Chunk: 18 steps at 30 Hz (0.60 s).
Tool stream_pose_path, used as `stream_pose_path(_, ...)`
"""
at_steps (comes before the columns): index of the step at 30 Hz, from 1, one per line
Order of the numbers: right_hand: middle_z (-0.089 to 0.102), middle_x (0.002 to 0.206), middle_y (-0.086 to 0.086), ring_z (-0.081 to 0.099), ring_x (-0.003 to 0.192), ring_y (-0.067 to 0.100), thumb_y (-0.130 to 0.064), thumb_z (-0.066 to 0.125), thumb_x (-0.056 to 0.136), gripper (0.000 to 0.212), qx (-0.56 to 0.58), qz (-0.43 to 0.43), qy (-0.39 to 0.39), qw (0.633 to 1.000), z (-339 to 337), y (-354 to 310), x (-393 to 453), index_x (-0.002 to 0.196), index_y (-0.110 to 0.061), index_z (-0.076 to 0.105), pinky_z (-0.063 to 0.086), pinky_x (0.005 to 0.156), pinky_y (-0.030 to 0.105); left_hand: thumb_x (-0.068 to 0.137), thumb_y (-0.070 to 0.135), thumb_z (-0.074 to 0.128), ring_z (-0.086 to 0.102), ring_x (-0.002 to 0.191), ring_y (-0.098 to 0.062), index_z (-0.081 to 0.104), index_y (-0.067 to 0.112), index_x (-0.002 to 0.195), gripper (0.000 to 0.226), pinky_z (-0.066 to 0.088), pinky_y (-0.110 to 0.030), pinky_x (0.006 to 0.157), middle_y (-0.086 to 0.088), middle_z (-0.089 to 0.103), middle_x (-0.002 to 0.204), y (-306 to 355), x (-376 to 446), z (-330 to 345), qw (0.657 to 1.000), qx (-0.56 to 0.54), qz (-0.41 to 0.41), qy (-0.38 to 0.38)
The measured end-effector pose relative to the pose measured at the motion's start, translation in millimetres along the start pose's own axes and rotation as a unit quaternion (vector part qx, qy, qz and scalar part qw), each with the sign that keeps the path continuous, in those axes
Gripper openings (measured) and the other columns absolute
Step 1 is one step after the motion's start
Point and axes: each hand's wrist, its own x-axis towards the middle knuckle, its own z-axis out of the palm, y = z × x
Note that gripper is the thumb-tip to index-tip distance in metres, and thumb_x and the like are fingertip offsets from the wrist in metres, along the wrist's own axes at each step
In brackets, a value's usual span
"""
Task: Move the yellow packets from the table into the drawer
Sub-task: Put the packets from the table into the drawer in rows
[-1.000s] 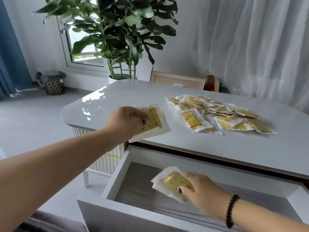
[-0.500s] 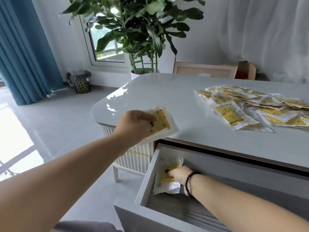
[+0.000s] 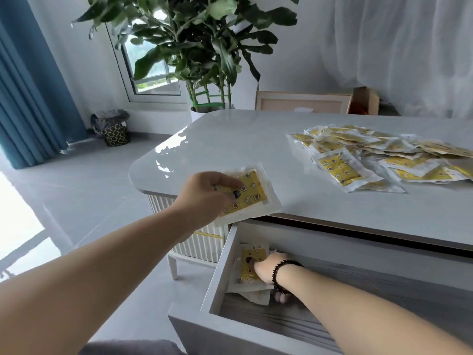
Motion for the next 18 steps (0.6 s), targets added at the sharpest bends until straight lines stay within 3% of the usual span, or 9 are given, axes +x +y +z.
stream_pose_path(2, 0.062, 0.118, 0.009, 0.063, 0.096, 0.023, -0.063, 0.037, 0.088, 0.07, -0.078, -0.018, 0.015, 0.997, -6.4, 1.5, -4.7, 0.132, -0.009, 0.05, 0.048, 0.064, 0.025, 0.085, 0.003, 0.065, 0.066, 0.091, -0.018, 0.074, 0.03, 0.083, 0.028, 0.057, -0.026, 0.076, 0.007, 0.069, 0.099, 0.4, -0.1, 1.0, 1.0, 0.001, 0.002, -0.007)
stream_pose_path(5, 0.062, 0.112, 0.007, 0.06, 0.101, 0.025, -0.063, 0.038, 0.086, 0.061, -0.22, -0.107, 0.106, 0.964, -20.3, 7.3, -9.0, 0.116, -0.014, 0.059, 0.047, 0.076, 0.03, 0.085, 0.003, 0.064, 0.066, 0.091, -0.019, 0.074, 0.03, 0.083, 0.028, 0.057, -0.028, 0.077, 0.007, 0.069, 0.099, 0.2, -0.6, 0.0, 1.0, 0.001, 0.004, -0.007)
stream_pose_path(7, 0.054, 0.121, 0.007, 0.054, 0.109, 0.026, -0.062, 0.046, 0.083, 0.061, -0.231, -0.206, 0.137, 0.941, -23.8, 14.4, -9.4, 0.123, -0.016, 0.05, 0.048, 0.083, 0.034, 0.085, 0.002, 0.064, 0.067, 0.091, -0.019, 0.074, 0.029, 0.083, 0.028, 0.056, -0.028, 0.076, 0.007, 0.069, 0.097, -0.8, -0.7, -1.4, 1.0, 0.0, 0.004, -0.003)
stream_pose_path(9, 0.041, 0.129, 0.006, 0.045, 0.117, 0.027, -0.066, 0.052, 0.075, 0.075, -0.238, -0.279, 0.121, 0.923, -19.3, 24.0, -9.3, 0.133, -0.02, 0.036, 0.047, 0.09, 0.038, 0.085, 0.002, 0.064, 0.067, 0.09, -0.019, 0.074, 0.028, 0.085, 0.028, 0.056, -0.026, 0.075, 0.007, 0.07, 0.097, -2.4, -0.3, -3.6, 1.0, 0.001, 0.003, -0.001)
stream_pose_path(14, 0.023, 0.147, 0.003, 0.029, 0.132, 0.027, -0.078, 0.05, 0.068, 0.097, -0.254, -0.3, 0.085, 0.916, 3.5, 44.9, -7.4, 0.143, -0.023, 0.024, 0.036, 0.106, 0.044, 0.085, 0.004, 0.066, 0.067, 0.088, -0.017, 0.075, 0.026, 0.088, 0.024, 0.057, -0.027, 0.077, 0.007, 0.07, 0.098, -5.4, 2.2, -7.0, 1.0, -0.002, -0.002, 0.006)
stream_pose_path(18, 0.023, 0.148, 0.003, 0.026, 0.134, 0.027, -0.076, 0.044, 0.072, 0.091, -0.262, -0.306, 0.109, 0.909, 10.8, 45.1, -7.1, 0.143, -0.021, 0.028, 0.032, 0.107, 0.046, 0.084, 0.003, 0.066, 0.067, 0.09, -0.018, 0.075, 0.025, 0.087, 0.024, 0.057, -0.029, 0.081, 0.006, 0.07, 0.097, -6.5, 3.5, -6.8, 1.0, -0.008, -0.006, 0.007)
